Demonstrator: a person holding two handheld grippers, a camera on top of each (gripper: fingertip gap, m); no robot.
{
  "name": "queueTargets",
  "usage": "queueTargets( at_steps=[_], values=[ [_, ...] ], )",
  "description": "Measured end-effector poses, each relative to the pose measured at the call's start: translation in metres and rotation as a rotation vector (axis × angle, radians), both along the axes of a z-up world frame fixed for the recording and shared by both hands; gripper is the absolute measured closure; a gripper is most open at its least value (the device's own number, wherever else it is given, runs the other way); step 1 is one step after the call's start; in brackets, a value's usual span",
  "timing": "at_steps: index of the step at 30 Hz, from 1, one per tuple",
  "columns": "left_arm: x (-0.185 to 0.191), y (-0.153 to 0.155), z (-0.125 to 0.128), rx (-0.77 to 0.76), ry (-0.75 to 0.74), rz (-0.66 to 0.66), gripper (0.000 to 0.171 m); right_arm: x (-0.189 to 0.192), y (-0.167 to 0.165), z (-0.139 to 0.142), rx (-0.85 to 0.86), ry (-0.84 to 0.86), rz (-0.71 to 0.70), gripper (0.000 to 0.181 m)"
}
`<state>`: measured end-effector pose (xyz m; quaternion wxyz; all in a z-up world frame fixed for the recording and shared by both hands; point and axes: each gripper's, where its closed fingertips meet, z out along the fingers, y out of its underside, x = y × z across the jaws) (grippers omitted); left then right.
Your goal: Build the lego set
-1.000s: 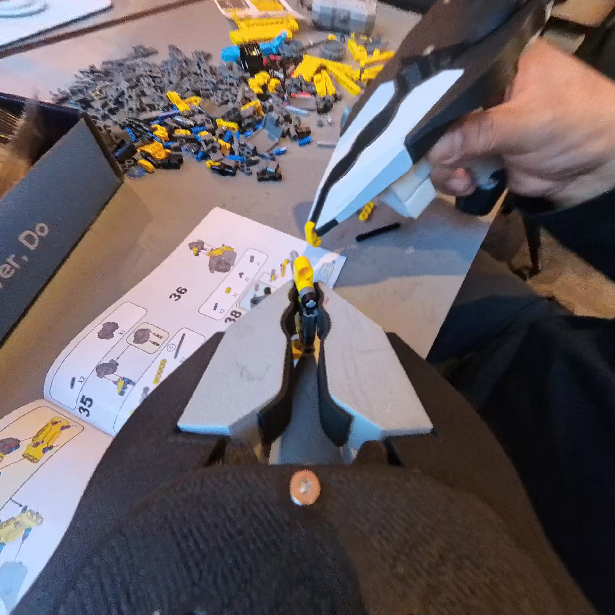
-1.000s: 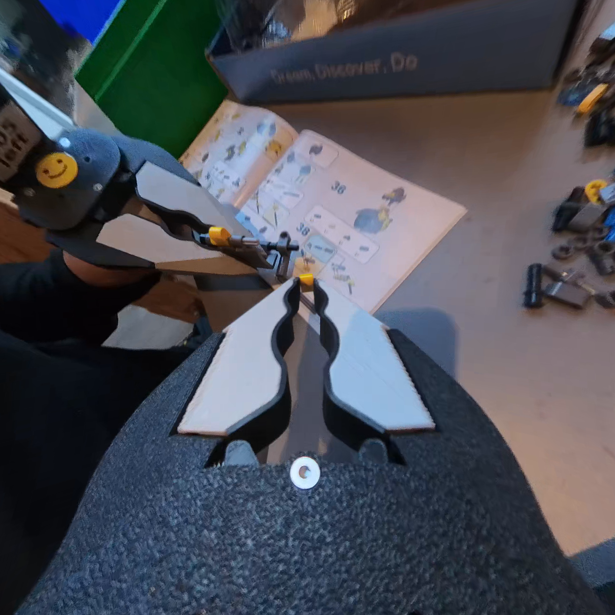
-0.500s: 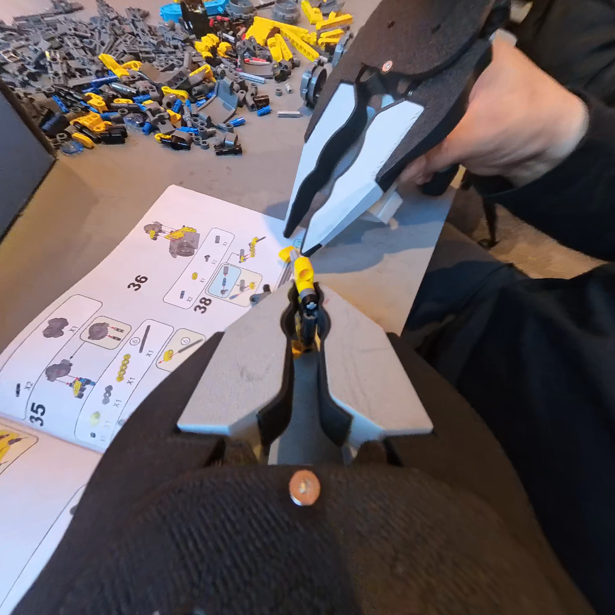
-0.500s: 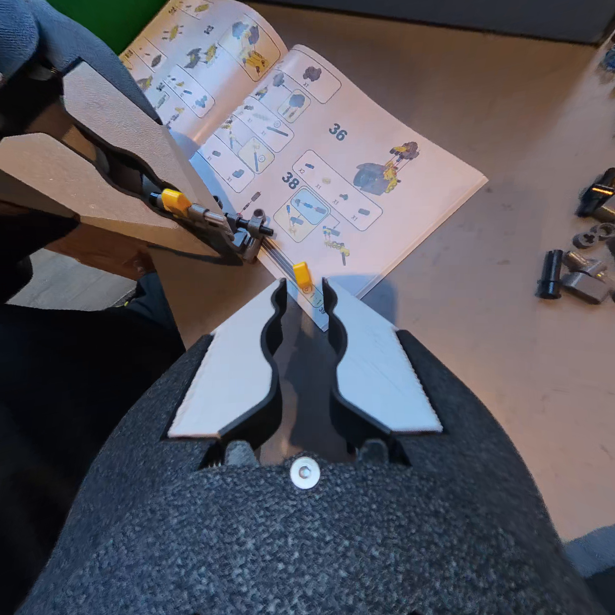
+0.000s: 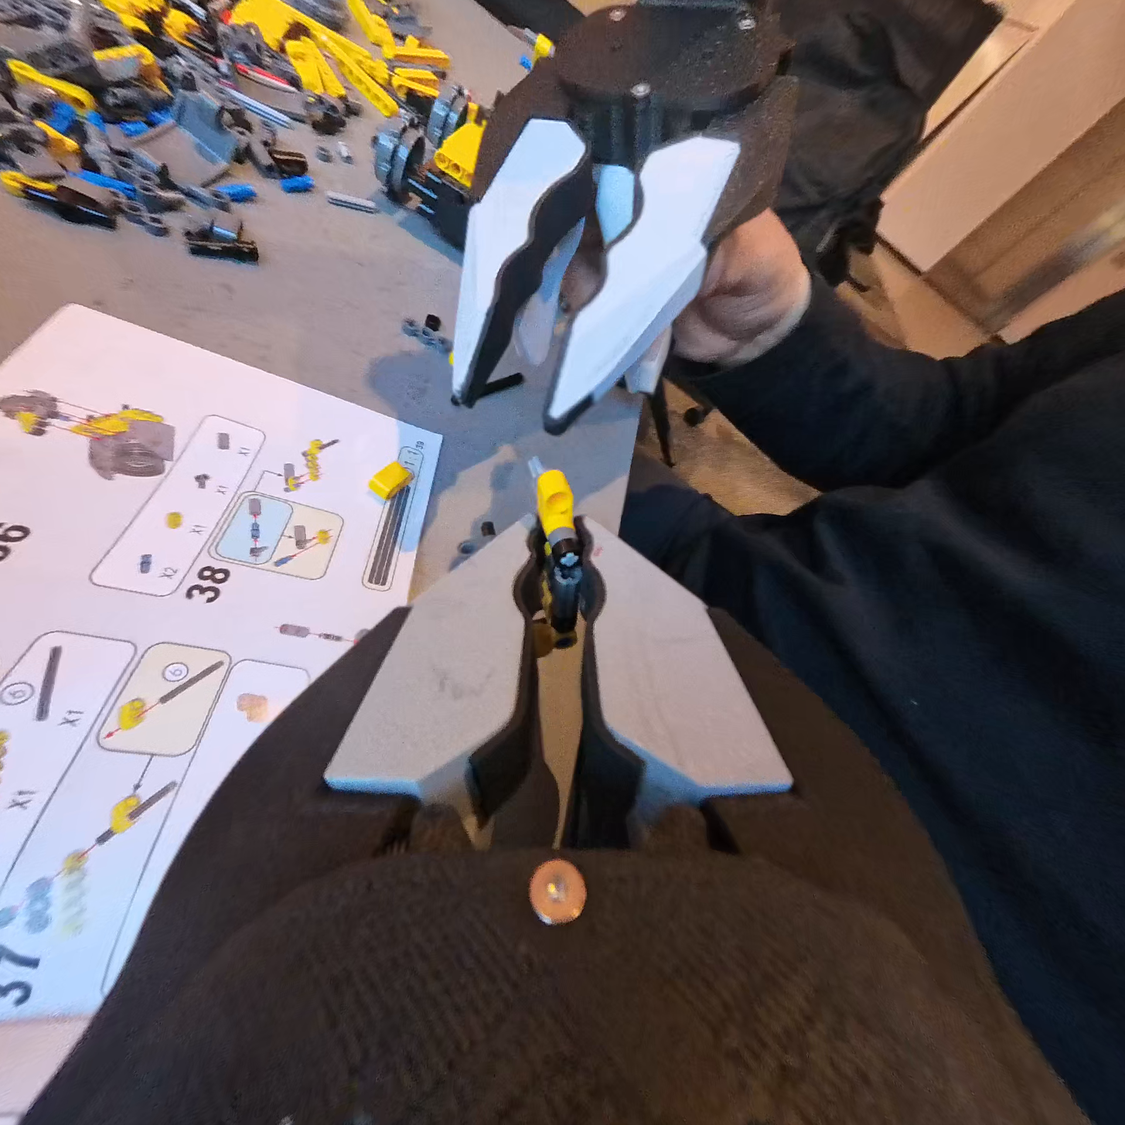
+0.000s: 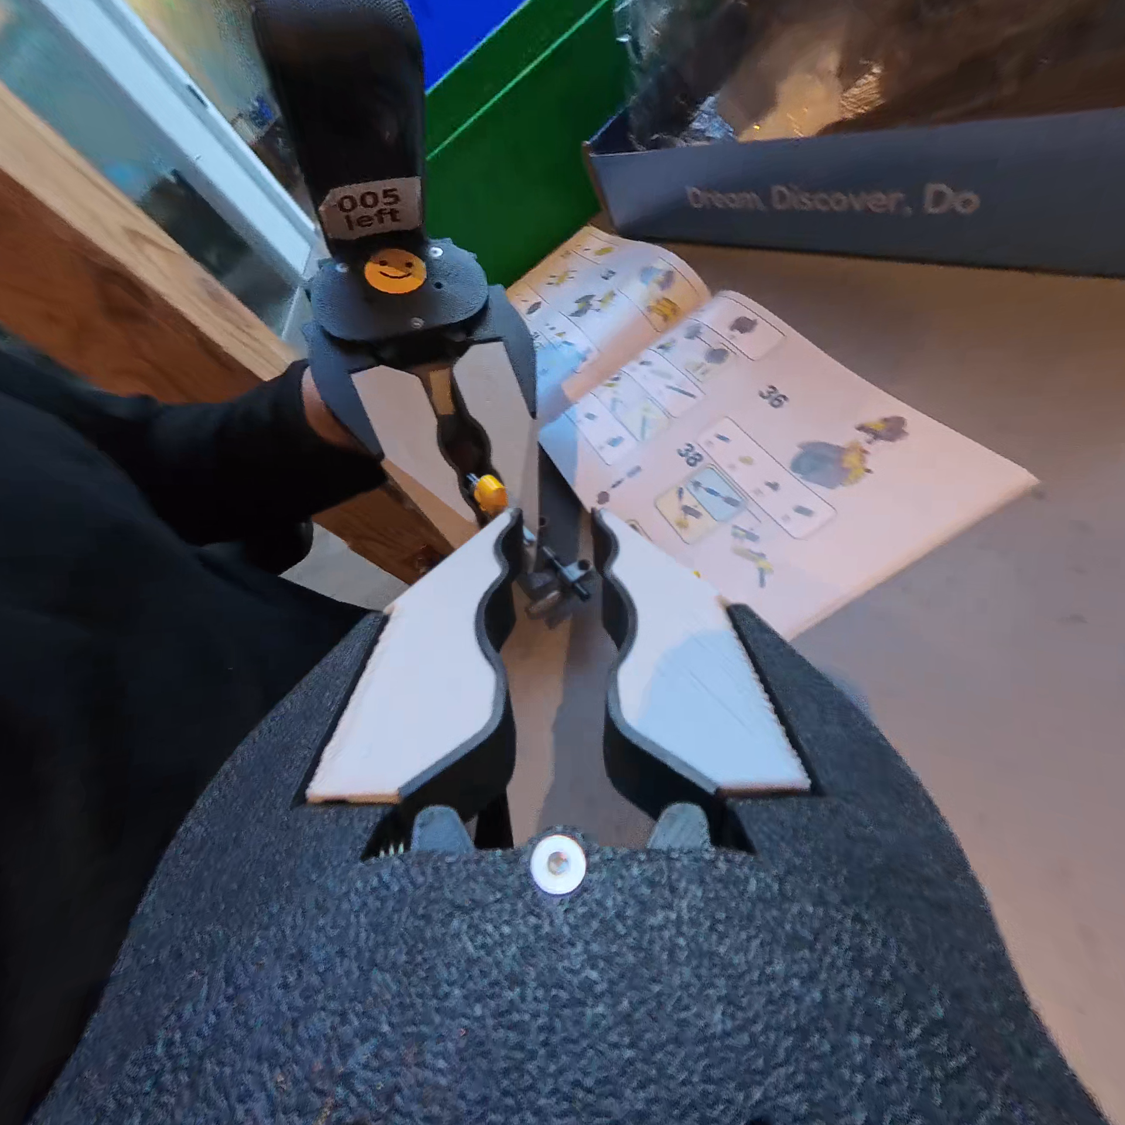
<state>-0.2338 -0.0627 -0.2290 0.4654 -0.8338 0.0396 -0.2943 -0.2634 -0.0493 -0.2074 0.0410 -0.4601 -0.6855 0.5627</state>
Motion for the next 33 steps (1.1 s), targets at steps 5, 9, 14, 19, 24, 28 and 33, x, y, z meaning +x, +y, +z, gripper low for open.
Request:
queueTargets(
  at_steps=[5,9,14,19,24,28,33],
  values=[
    [-0.008,-0.003,-0.004,-0.04,-0.026,0.03,0.165,-0.004,0.024,-0.022,0.035,-0.085,-0.097,0.164],
    [-0.008,-0.008,-0.009,-0.087,-0.059,0.028,0.165,-0.003,0.029,-0.008,-0.013,-0.036,-0.119,0.164],
    [0.001,-0.005,-0.008,-0.105,-0.149,-0.015,0.165,0.006,-0.001,0.004,-0.076,-0.007,0.015,0.159],
    [0.006,-0.004,-0.003,-0.075,-0.146,-0.045,0.165,0.012,-0.022,-0.009,-0.053,-0.021,0.094,0.165],
    [0.003,-0.006,-0.001,-0.055,-0.142,-0.03,0.165,0.013,-0.024,-0.013,-0.049,-0.021,0.098,0.173],
    [-0.003,-0.004,0.002,-0.03,-0.151,0.014,0.161,0.01,-0.023,-0.012,-0.054,-0.025,0.076,0.174],
    [-0.008,-0.006,-0.002,-0.013,-0.058,0.063,0.161,0.01,-0.02,-0.011,-0.102,-0.044,0.063,0.175]
  ],
)
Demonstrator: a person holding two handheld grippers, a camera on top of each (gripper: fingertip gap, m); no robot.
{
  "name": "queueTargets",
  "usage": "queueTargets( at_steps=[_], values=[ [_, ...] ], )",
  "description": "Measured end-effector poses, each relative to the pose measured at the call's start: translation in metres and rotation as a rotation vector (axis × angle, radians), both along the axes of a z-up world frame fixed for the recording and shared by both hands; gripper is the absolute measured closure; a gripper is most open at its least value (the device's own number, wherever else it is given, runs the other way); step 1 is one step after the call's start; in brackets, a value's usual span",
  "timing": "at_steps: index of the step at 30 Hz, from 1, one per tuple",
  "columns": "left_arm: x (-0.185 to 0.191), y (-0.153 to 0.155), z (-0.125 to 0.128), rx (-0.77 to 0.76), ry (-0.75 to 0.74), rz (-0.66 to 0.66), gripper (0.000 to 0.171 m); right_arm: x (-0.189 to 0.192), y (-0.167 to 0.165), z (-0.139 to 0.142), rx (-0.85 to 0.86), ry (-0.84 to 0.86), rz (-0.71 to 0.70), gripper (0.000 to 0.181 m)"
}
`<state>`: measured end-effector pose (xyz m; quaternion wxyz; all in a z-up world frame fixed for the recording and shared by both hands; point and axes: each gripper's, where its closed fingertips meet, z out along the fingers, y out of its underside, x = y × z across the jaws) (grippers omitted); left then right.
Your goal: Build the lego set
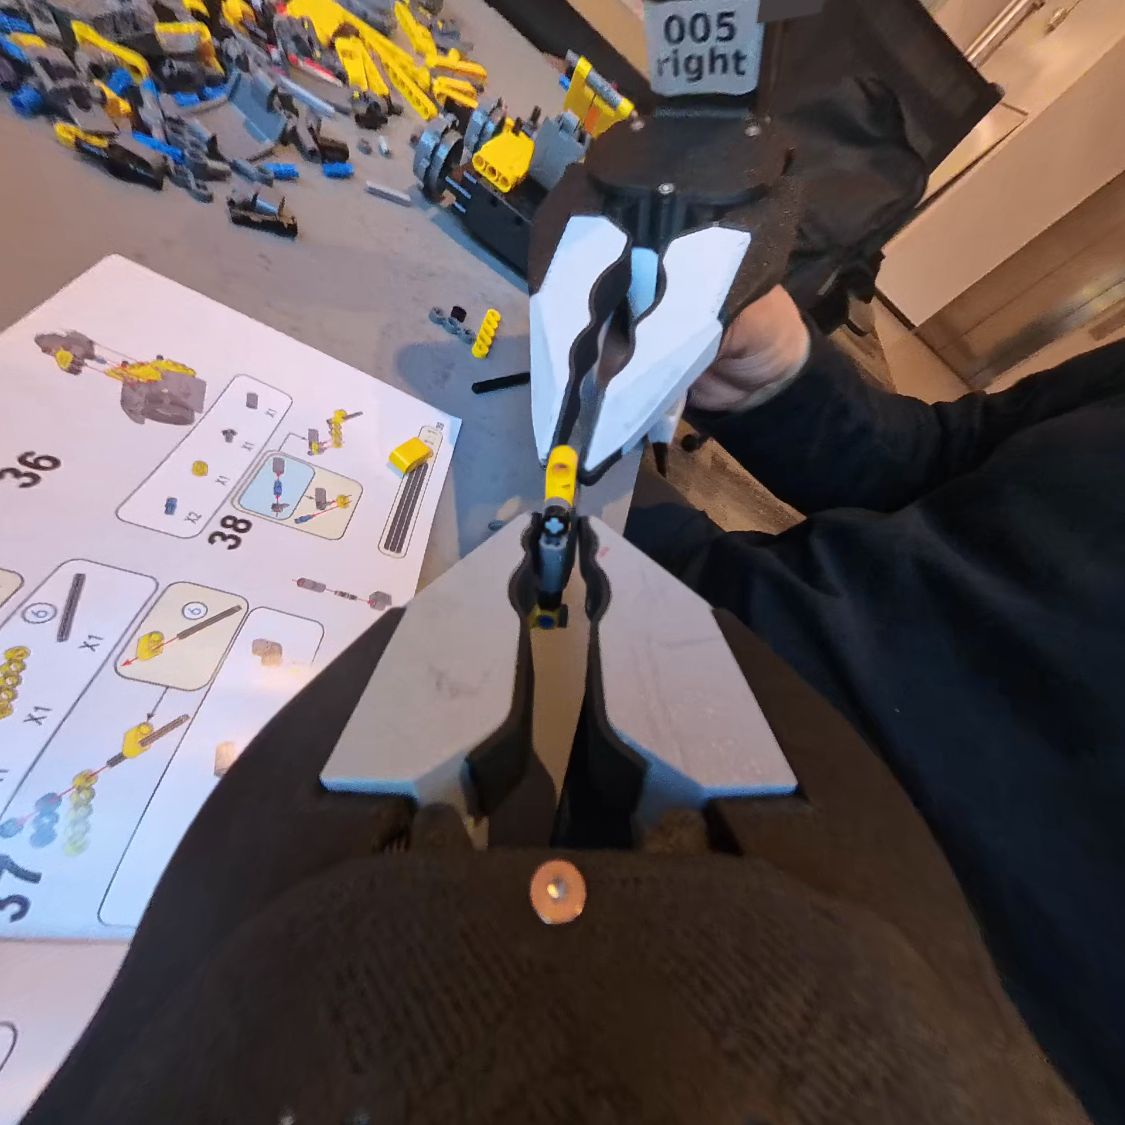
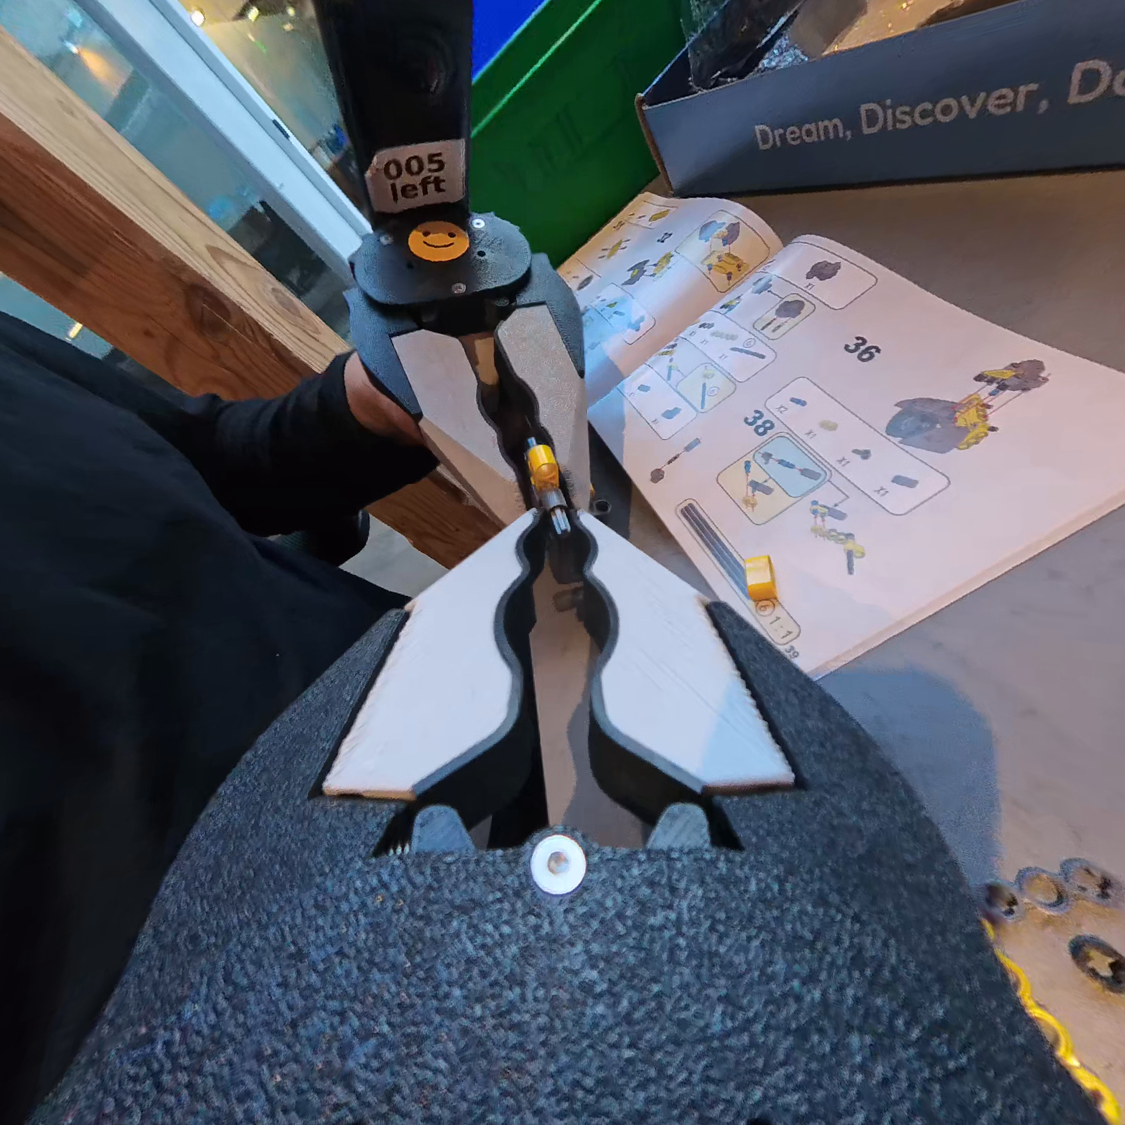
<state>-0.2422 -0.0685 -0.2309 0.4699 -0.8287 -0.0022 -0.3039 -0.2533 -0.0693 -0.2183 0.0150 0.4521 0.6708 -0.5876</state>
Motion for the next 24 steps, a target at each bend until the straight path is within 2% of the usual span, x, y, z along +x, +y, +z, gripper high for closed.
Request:
queueTargets(
  at_steps=[7,13,21,24],
  values=[
    [-0.003,0.001,0.003,-0.001,-0.043,0.016,0.154,0.002,-0.002,-0.001,-0.002,-0.005,0.02,0.176],
    [-0.007,-0.005,0.001,-0.01,-0.019,0.008,0.153,0.003,-0.001,-0.003,0.01,-0.014,0.02,0.177],
    [-0.012,-0.008,0.005,0.016,-0.016,0.0,0.155,0.003,-0.001,-0.005,0.026,-0.018,0.033,0.177],
    [-0.012,-0.008,0.007,0.027,-0.022,-0.015,0.161,0.005,-0.002,-0.006,0.037,-0.012,0.05,0.176]
  ],
)
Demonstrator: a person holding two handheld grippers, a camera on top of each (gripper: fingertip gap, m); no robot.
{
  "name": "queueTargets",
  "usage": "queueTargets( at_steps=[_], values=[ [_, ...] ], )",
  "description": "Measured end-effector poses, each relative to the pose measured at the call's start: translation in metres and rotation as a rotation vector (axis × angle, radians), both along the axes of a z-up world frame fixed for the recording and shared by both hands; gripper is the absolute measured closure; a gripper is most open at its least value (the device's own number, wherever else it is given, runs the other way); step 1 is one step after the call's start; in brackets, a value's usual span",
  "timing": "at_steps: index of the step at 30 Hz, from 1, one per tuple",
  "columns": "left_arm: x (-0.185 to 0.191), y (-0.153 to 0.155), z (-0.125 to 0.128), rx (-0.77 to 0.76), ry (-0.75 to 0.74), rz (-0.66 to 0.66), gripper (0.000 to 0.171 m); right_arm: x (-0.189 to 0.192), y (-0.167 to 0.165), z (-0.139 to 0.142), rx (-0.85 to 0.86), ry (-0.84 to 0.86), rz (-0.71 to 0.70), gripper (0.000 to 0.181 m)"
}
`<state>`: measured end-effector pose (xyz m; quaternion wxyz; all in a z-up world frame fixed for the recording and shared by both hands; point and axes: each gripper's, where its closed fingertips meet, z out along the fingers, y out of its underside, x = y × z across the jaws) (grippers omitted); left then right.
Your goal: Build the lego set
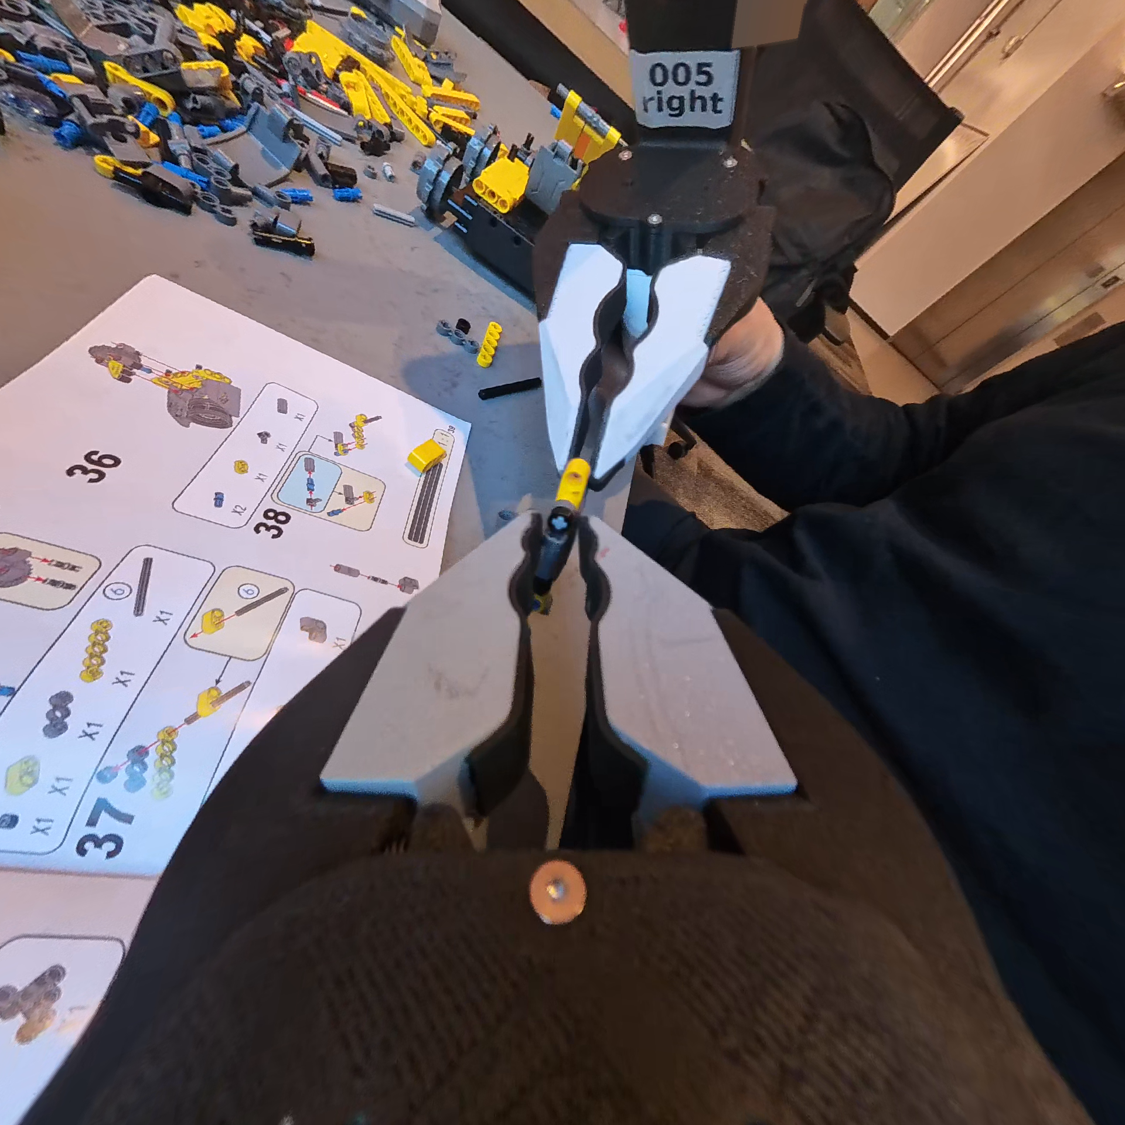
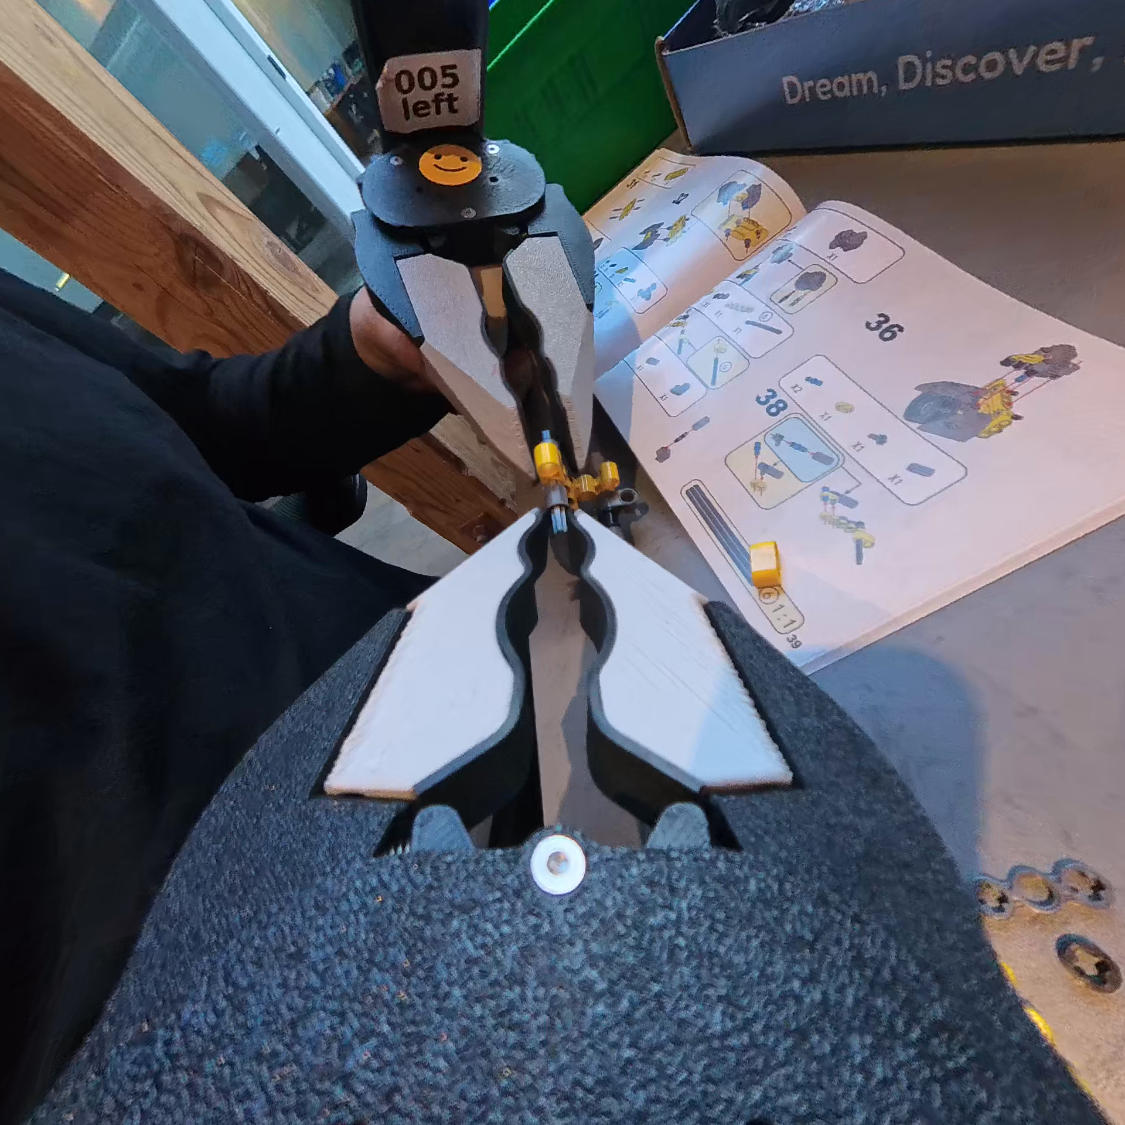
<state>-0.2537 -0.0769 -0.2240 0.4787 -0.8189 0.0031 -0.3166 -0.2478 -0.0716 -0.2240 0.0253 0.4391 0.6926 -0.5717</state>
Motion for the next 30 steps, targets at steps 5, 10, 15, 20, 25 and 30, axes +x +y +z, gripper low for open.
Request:
queueTargets(
  at_steps=[5,10,15,20,25,30],
  values=[
    [0.0006,0.0006,0.0011,0.002,-0.021,-0.014,0.165,-0.0008,0.0015,-0.0002,0.014,0.009,-0.003,0.175],
    [0.0036,0.0023,0.0013,-0.006,-0.059,-0.024,0.166,0.0005,-0.0035,-0.0052,0.084,0.027,0.026,0.172],
    [0.0013,0.0018,0.0014,-0.005,-0.065,-0.013,0.165,0.0004,-0.0049,-0.0051,0.094,0.035,0.036,0.174],
    [0.0012,0.002,0.0019,-0.002,-0.07,-0.01,0.165,0.0005,-0.0042,-0.0045,0.089,0.036,0.041,0.174],
    [0.0048,-0.0001,0.0028,0.007,-0.061,-0.035,0.156,0.0024,-0.0054,-0.006,0.097,0.037,0.051,0.176],
    [0.0098,-0.0016,0.0021,0.015,-0.02,-0.058,0.147,0.003,-0.0047,0.0001,0.058,0.051,0.051,0.177]
  ],
)
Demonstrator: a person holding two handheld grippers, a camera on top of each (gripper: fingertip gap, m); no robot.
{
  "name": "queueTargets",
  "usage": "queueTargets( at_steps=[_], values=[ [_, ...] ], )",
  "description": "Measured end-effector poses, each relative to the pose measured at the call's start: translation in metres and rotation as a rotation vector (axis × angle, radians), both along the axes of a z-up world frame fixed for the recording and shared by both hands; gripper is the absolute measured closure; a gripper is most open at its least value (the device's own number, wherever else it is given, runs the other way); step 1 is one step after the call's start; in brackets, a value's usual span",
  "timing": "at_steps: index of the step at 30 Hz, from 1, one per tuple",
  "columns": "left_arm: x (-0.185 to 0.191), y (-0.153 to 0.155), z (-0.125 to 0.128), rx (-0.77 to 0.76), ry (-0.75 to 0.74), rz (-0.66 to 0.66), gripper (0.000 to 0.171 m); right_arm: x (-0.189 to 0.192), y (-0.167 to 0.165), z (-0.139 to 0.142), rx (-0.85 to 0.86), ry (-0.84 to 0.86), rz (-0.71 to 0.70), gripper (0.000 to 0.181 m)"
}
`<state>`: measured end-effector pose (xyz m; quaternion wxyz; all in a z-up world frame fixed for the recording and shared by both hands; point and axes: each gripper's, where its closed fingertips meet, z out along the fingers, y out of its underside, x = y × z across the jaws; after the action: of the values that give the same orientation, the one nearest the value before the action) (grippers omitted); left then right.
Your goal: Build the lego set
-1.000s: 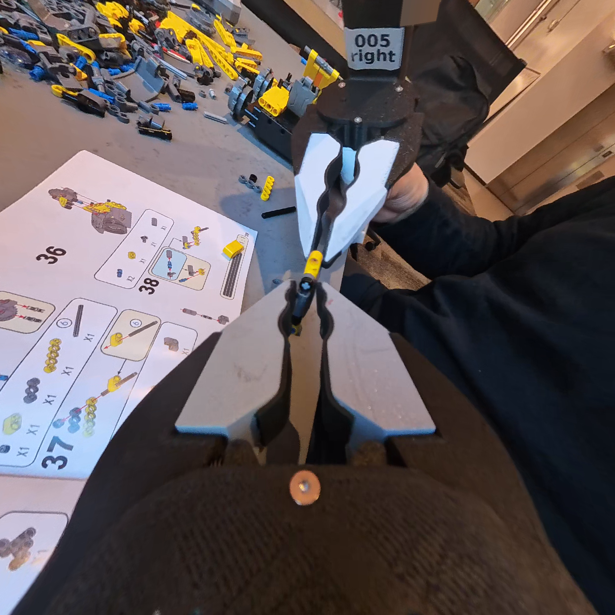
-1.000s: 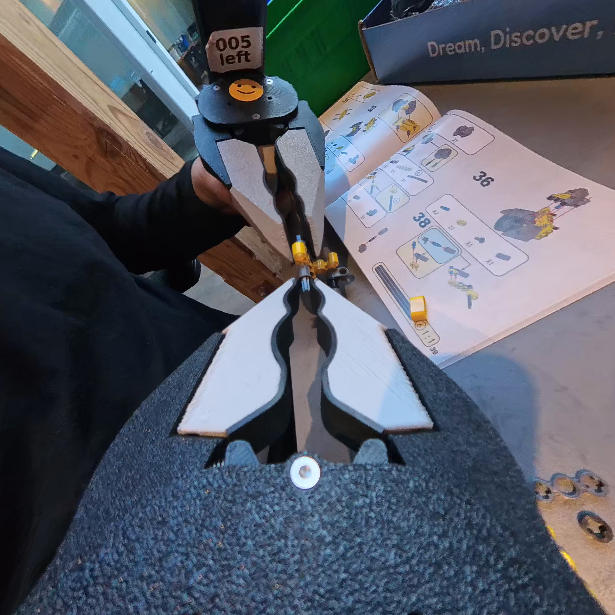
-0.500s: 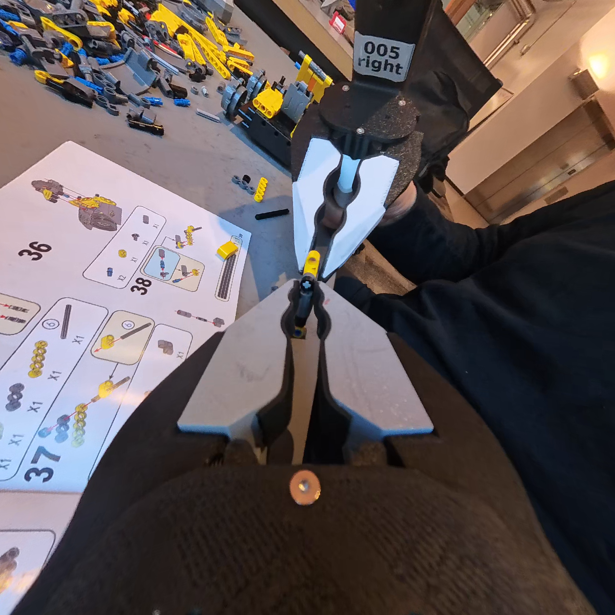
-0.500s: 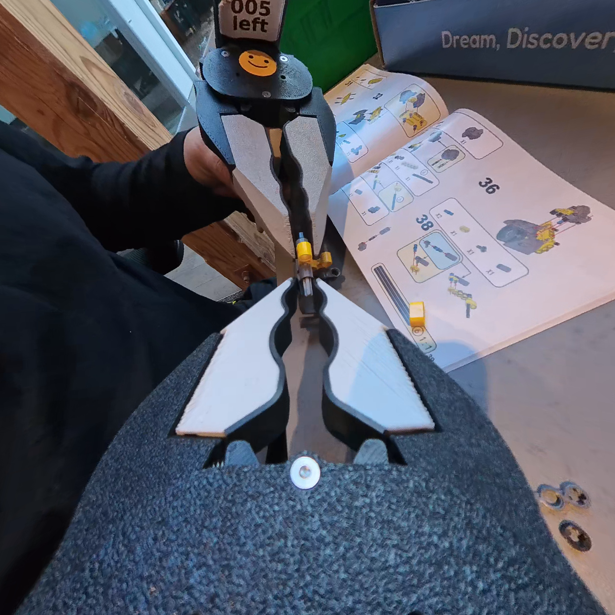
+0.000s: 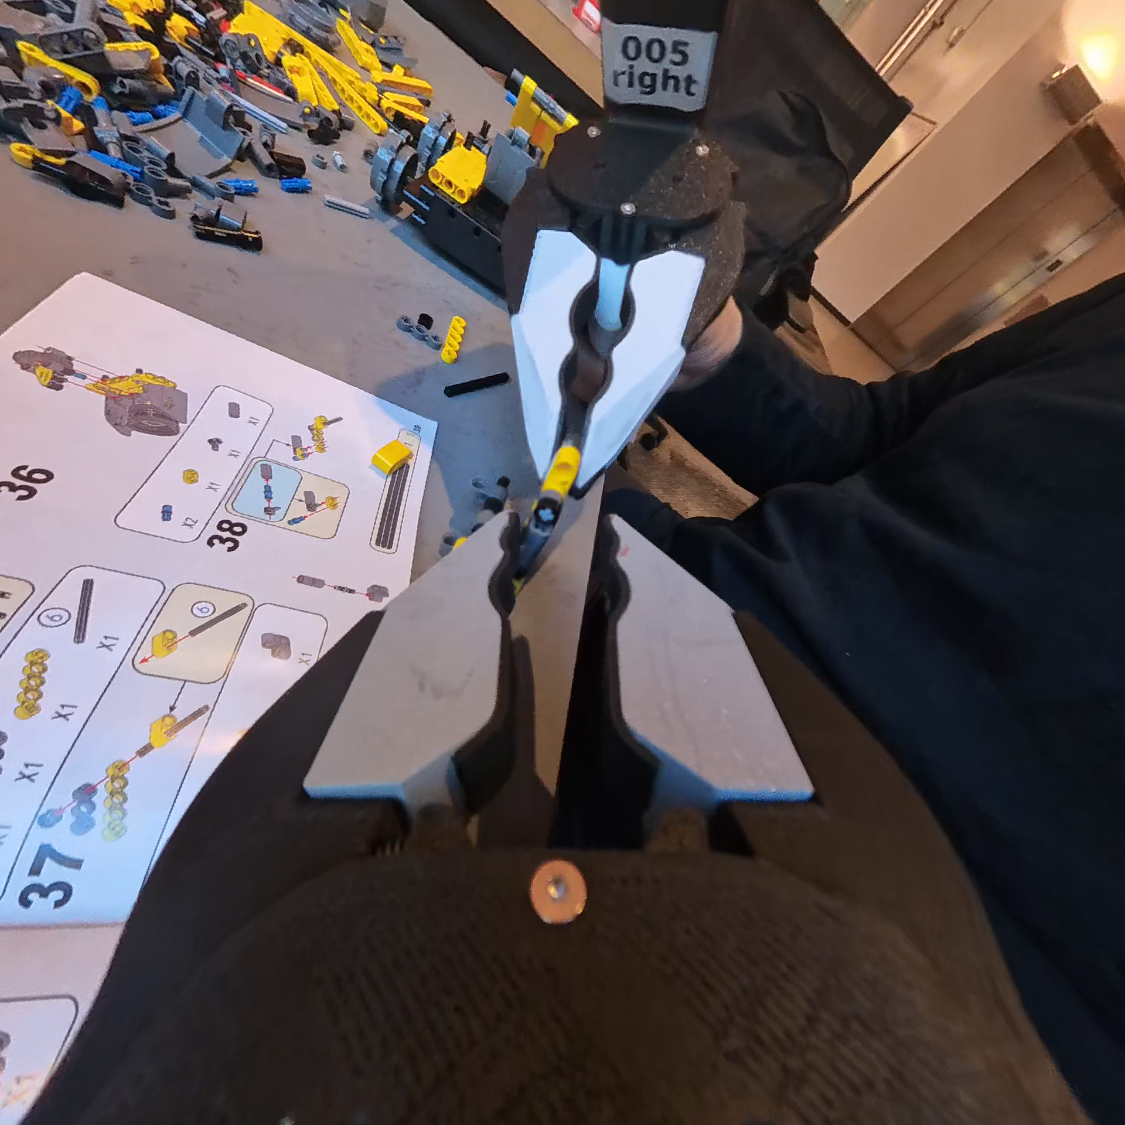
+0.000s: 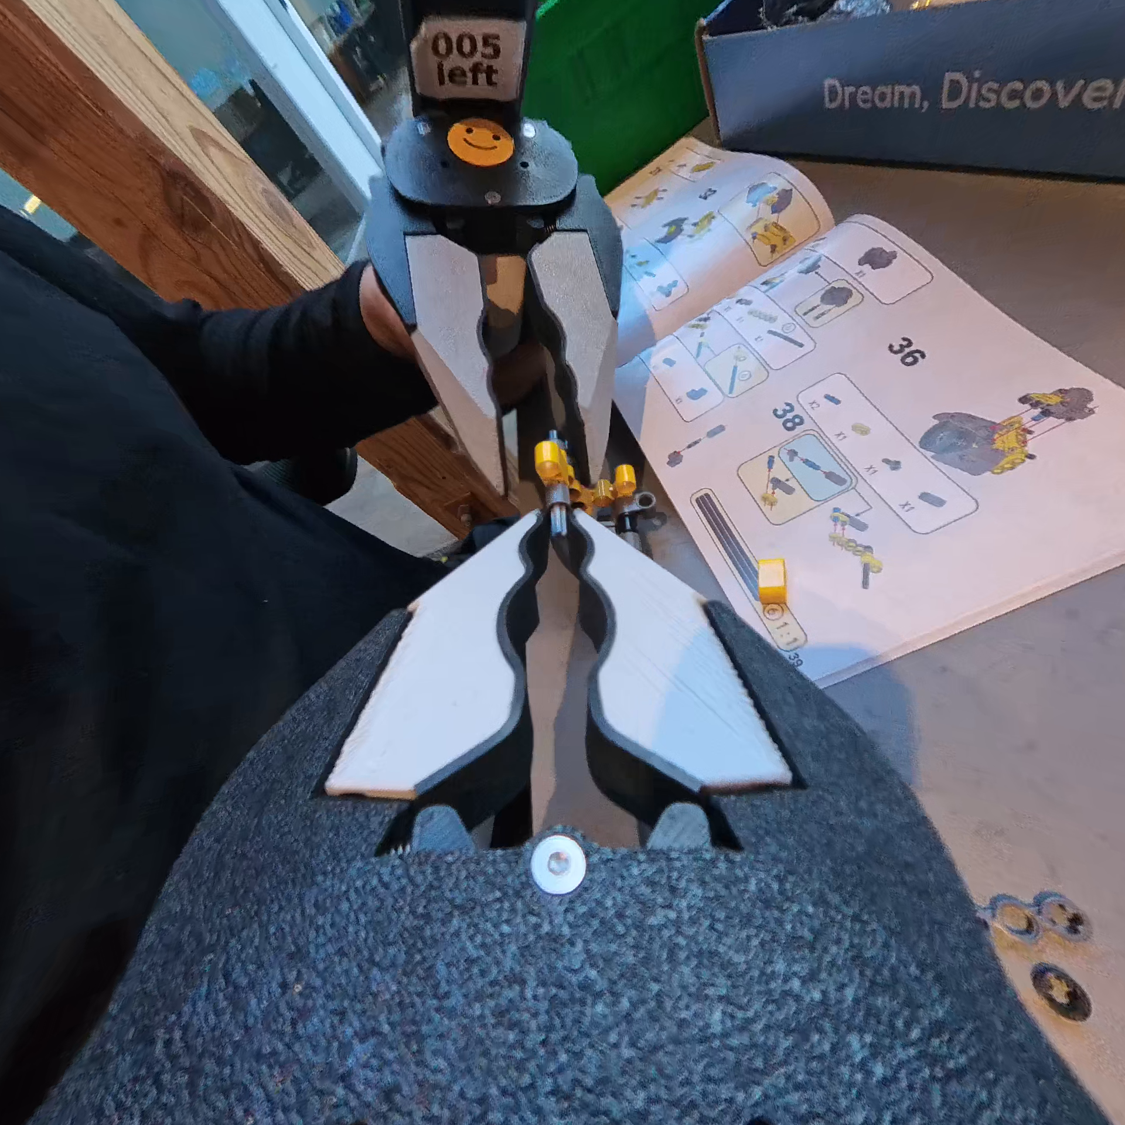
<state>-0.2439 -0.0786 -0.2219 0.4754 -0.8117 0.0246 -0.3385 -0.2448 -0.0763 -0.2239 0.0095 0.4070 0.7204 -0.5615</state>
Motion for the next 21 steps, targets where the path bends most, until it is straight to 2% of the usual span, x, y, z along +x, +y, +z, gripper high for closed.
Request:
queueTargets(
  at_steps=[4,10,16,19,21],
  values=[
    [-0.001,0.0,0.001,0.009,-0.001,0.004,0.147,-0.001,0.003,0.013,-0.113,0.006,-0.01,0.177],
    [0.001,0.003,0.009,0.066,0.004,0.015,0.165,0.0,0.003,0.029,-0.239,0.019,-0.001,0.177],
    [0.011,0.008,0.002,0.035,0.074,-0.02,0.165,0.0,0.003,0.028,-0.296,-0.018,-0.001,0.177],
    [0.009,0.009,0.004,0.035,0.037,-0.007,0.165,-0.001,0.005,0.027,-0.287,-0.024,-0.01,0.178],
    [0.008,0.01,0.008,0.05,-0.01,-0.004,0.158,-0.002,0.004,0.024,-0.268,-0.031,-0.012,0.177]
  ],
)
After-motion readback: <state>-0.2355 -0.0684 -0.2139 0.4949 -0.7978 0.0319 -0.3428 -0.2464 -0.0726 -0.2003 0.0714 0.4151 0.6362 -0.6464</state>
